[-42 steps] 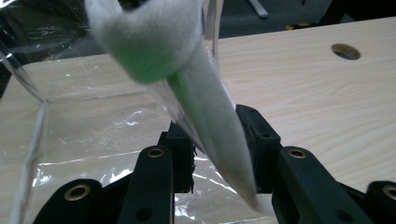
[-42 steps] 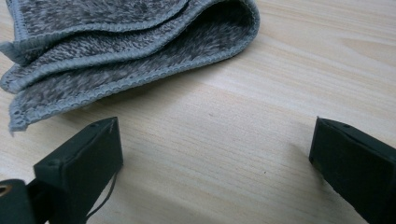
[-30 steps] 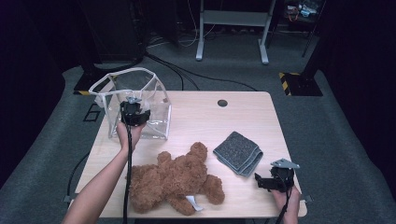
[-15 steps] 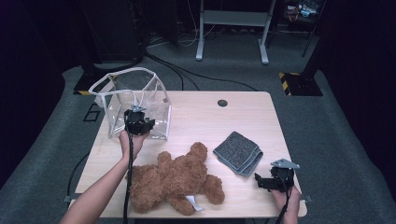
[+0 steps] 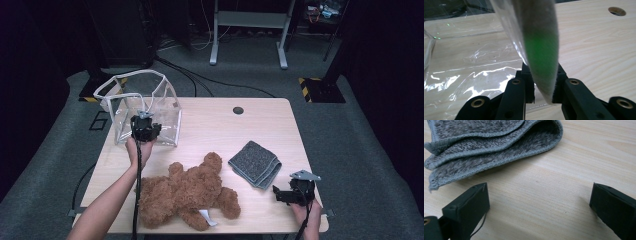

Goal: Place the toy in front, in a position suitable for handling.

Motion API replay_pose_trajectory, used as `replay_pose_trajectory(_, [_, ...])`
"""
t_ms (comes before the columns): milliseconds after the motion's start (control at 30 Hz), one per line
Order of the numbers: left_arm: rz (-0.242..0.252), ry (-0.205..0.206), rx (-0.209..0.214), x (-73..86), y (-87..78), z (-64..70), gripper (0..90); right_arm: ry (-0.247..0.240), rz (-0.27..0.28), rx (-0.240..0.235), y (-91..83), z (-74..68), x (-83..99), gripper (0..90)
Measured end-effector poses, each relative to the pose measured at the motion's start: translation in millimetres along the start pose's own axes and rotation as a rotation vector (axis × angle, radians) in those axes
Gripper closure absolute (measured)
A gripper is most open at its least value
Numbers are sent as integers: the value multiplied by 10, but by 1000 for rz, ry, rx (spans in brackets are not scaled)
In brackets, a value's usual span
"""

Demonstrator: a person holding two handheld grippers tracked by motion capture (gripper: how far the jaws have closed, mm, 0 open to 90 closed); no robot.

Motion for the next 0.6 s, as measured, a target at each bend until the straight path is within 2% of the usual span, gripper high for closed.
replay_pose_trajectory(33, [-13, -1, -5, -12, 17, -27, 787, -2, -2, -1, -1, 1, 1, 21])
replay_pose_trajectory(200, [-15, -26, -18, -73, 71, -79, 790, -2, -1, -1, -1, 1, 1, 21])
replay_pose_trajectory(233, [-11, -12, -34, -88, 97, -96, 791, -2, -1, -1, -1, 1, 0, 21])
replay_pose_trajectory(300, [-12, -3, -39, -87, 109, -103, 791, -2, -1, -1, -1, 1, 1, 21])
replay_pose_trajectory(367, [-7, -5, -39, -86, 125, -120, 791, -2, -1, -1, -1, 1, 1, 21])
replay_pose_trajectory(467, [-18, -34, -33, -110, 143, -160, 793, -2, -1, -1, -1, 1, 1, 21])
replay_pose_trajectory(600, [-22, -30, -56, -165, 181, -196, 792, -2, -1, -1, -1, 1, 1, 21])
Point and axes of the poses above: each handheld gripper's, and its own axes: y roughly forward along the jaws, x roughly out of its underside, z roughly to its right, the point moved 2 cm from there along y, roughly forward along the jaws, and after that the axes turned 9 degrees about -x, right-handed, at the moved point
